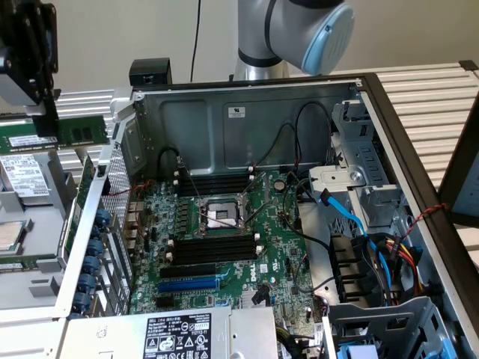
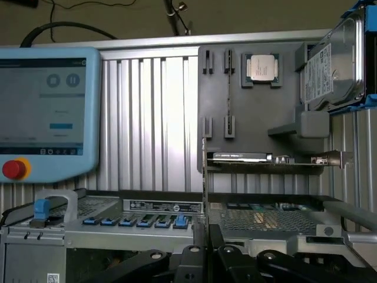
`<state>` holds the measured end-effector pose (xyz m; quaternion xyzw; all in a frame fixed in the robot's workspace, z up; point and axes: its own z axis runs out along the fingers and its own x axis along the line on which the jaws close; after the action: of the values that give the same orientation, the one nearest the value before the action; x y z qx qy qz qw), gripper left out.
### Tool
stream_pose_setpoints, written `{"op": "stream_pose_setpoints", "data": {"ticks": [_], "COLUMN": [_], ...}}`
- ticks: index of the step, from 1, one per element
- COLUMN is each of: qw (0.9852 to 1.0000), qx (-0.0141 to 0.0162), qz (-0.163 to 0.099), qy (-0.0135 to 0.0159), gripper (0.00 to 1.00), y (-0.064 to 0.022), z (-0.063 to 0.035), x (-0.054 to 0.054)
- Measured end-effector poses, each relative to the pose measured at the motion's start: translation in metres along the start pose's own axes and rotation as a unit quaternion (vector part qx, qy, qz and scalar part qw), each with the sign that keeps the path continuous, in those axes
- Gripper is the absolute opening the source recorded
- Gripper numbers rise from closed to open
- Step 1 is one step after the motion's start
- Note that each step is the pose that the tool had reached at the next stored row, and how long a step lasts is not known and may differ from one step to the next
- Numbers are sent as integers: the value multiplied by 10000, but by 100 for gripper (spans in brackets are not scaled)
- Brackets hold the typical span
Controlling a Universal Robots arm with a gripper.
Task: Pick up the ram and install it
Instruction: 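Pick up the ram and move it above insertion slot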
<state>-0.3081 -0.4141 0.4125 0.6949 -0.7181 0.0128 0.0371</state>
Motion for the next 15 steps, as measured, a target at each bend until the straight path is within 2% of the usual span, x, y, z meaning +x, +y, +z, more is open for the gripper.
{"op": "stream_pose_setpoints", "data": {"ticks": [7,15], "qw": [10000,10000], "qx": [-15,-18], "qz": [0,0], "qy": [5,9], "gripper": [14,14], "y": [-163,-358], "z": [-6,-11], "x": [-5,-12]}}
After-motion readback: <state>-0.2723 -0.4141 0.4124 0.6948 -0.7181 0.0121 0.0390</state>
